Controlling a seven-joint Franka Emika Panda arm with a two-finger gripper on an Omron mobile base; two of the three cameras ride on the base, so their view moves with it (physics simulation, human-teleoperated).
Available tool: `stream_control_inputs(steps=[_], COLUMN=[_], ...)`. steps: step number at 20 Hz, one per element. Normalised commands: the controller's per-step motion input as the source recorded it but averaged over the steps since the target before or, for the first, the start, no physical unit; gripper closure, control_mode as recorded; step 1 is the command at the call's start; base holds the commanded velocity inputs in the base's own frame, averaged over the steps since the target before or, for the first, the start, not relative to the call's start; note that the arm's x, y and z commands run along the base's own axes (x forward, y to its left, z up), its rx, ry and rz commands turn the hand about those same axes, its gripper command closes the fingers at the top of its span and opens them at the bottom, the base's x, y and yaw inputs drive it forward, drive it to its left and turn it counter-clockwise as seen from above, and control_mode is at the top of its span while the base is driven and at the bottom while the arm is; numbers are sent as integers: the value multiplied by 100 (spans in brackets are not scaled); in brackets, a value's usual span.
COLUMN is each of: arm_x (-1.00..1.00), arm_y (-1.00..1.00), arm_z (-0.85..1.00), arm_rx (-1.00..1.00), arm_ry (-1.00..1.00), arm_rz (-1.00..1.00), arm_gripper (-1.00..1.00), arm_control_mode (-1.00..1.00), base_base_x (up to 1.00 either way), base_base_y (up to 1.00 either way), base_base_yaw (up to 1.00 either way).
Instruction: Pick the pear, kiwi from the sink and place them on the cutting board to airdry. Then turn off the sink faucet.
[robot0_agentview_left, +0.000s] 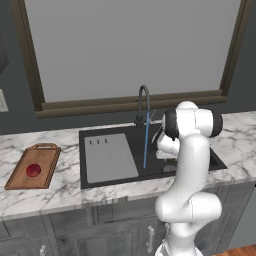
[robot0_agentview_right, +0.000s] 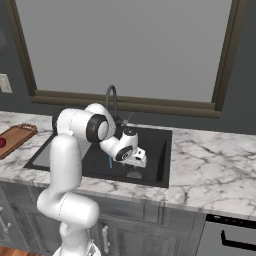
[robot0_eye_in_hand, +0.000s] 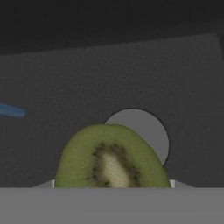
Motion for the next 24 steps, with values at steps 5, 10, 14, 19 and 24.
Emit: stream_control_inputs(steps=[5, 10, 14, 19, 24], arm_x=[-14, -34, -15, -14, -36], arm_y=[-8, -8, 0, -2, -17], arm_z=[80, 81, 91, 91, 72], arm_rx=[0, 0, 0, 0, 0], arm_ry=[0, 0, 0, 0, 0], arm_rz=[1, 0, 0, 0, 0], arm_gripper=[100, 100, 100, 100, 100], arm_control_mode=[-100, -100, -100, -100, -100], base_base_x=[0, 0, 0, 0, 0], base_base_y=[0, 0, 0, 0, 0], base_base_yaw=[0, 0, 0, 0, 0])
